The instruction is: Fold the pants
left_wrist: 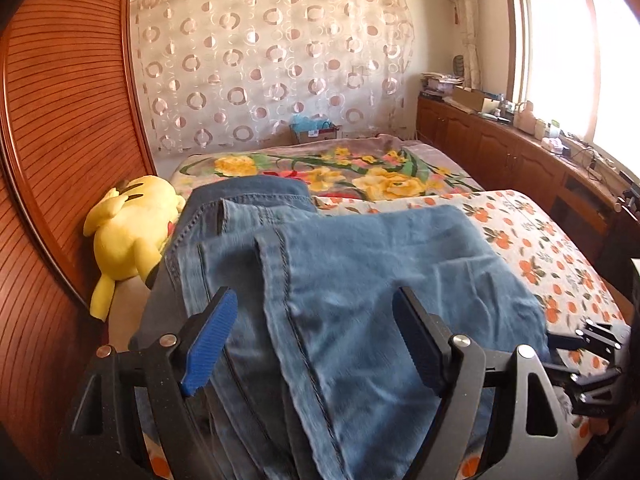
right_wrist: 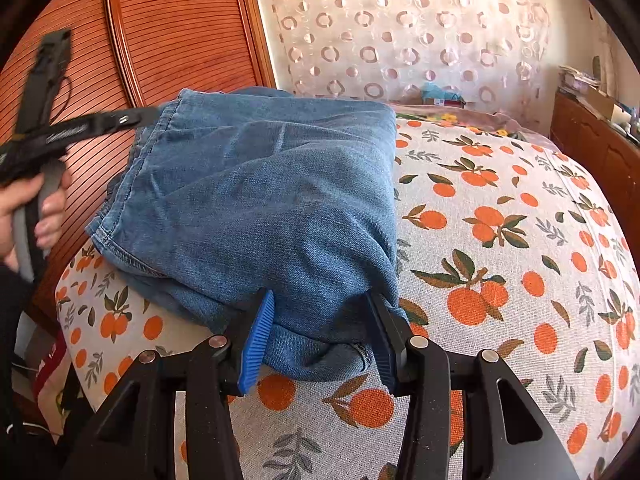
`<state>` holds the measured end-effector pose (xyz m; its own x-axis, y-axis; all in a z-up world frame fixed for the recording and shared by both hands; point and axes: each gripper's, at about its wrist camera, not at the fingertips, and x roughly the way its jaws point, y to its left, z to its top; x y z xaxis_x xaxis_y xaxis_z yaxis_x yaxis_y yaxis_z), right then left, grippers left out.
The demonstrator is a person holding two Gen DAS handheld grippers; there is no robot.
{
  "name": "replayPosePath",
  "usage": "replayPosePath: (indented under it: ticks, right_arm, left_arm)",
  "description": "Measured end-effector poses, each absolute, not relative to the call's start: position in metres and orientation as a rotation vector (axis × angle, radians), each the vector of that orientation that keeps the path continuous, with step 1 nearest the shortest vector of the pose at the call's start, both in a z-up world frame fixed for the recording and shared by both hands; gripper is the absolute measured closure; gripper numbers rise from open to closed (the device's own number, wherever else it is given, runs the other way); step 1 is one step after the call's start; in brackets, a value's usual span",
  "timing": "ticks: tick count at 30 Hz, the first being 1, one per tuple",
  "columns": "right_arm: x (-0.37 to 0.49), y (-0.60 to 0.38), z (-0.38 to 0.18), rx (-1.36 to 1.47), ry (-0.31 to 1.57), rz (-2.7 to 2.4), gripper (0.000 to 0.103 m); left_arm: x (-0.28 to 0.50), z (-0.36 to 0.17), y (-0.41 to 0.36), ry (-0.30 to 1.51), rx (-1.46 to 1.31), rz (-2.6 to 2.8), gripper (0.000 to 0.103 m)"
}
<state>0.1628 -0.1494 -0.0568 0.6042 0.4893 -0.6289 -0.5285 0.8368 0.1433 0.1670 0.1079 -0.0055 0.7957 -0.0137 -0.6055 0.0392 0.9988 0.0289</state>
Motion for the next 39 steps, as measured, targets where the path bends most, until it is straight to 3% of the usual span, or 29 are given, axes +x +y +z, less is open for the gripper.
replayPosePath:
  ticks: [2,4,8,10,13,22,25,30,37,39]
  right_arm:
    - [0.163,-0.15,-0.057,-0.06,0.71,0.589,0.055]
    - [0.163,-0.15,-0.057,-0.06,0.709,0.589,0.055]
    - [0.163,-0.15,-0.057,-0.06,0.709,0.59,0.055]
    - [0.163,-0.15,-0.057,-0.06,0.709,0.59,0.055]
    - [0.163,-0.15,-0.057,-0.06,0.709,0.59,0.055]
    - [0.164,-0.15,-0.057,-0.059,0.708,0.59,0.055]
    - [0.164,-0.15,-0.057,-0.058,0.708,0.59,0.055]
    - [0.164,-0.15,-0.057,-0.058,0.707,0.591,0.055]
    - [0.164,-0.15,-0.057,-0.058,0.707,0.591,0.055]
    - [0.164,-0.15,-0.057,-0.058,0.707,0.591,0.055]
  left_arm:
    - [0.179,-0.006,0.113,0.658,0.043,-0.012,0.026]
    - [0.19,-0.009,0.119,0.671,0.047,0.009,0.035]
    - [0.208,-0.018,0.129,0.715,0.054,0.027,0.063]
    - [0.211,-0.022,0.132,0.718,0.062,0.025,0.085]
    - [0.21,-0.016,0.136,0.681,0.07,0.05,0.088]
    - [0.206,-0.005,0.137,0.678,0.058,0.071,0.087]
    - [0.2,0.0,0.13,0.675,0.056,0.064,0.081]
    - [0.185,0.01,0.109,0.647,0.041,-0.011,0.064]
    - [0.169,0.015,0.068,0.626,0.074,-0.126,0.049]
    - [0.165,0.013,0.058,0.625,0.091,-0.143,0.03]
